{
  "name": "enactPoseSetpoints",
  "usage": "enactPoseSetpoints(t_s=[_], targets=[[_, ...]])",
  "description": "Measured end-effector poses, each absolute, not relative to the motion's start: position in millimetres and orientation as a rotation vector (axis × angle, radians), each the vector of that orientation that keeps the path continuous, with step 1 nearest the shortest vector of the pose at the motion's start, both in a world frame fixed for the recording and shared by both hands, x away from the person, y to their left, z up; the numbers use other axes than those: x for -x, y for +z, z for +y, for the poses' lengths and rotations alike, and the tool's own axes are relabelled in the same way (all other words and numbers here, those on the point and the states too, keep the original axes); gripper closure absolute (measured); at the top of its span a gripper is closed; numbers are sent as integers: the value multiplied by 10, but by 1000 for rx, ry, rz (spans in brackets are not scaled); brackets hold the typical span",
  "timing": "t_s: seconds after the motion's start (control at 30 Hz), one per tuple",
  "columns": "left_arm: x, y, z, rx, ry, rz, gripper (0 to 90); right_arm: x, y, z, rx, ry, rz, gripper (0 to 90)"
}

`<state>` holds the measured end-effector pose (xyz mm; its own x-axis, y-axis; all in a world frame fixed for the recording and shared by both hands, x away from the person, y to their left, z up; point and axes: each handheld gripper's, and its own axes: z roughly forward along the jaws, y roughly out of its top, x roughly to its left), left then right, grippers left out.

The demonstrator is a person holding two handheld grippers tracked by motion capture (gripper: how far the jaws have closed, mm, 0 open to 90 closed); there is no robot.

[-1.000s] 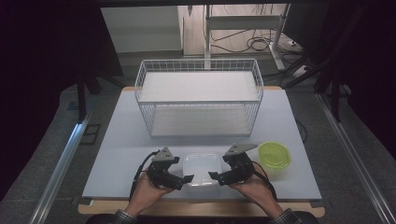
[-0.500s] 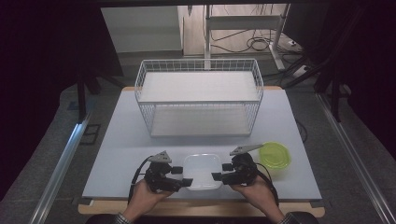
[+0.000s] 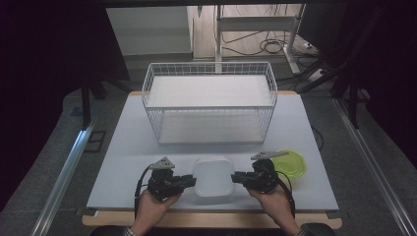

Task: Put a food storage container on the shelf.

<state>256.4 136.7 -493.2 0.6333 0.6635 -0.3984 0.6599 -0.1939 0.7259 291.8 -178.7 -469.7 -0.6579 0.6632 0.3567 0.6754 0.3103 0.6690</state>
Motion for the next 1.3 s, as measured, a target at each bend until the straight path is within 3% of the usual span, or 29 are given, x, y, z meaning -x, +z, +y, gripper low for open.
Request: enactPoseSetpoints(t_s=[0.47,1.3], targets=[[-2618,-4776,1388,-1869,104,1028,796,-2876,-4529,-1725,1244,-1431,-2643,791],[-2935,-4068,1485,-1830,243,960,794,-3183,-3917,-1655,1184,-1622,-2658,794]])
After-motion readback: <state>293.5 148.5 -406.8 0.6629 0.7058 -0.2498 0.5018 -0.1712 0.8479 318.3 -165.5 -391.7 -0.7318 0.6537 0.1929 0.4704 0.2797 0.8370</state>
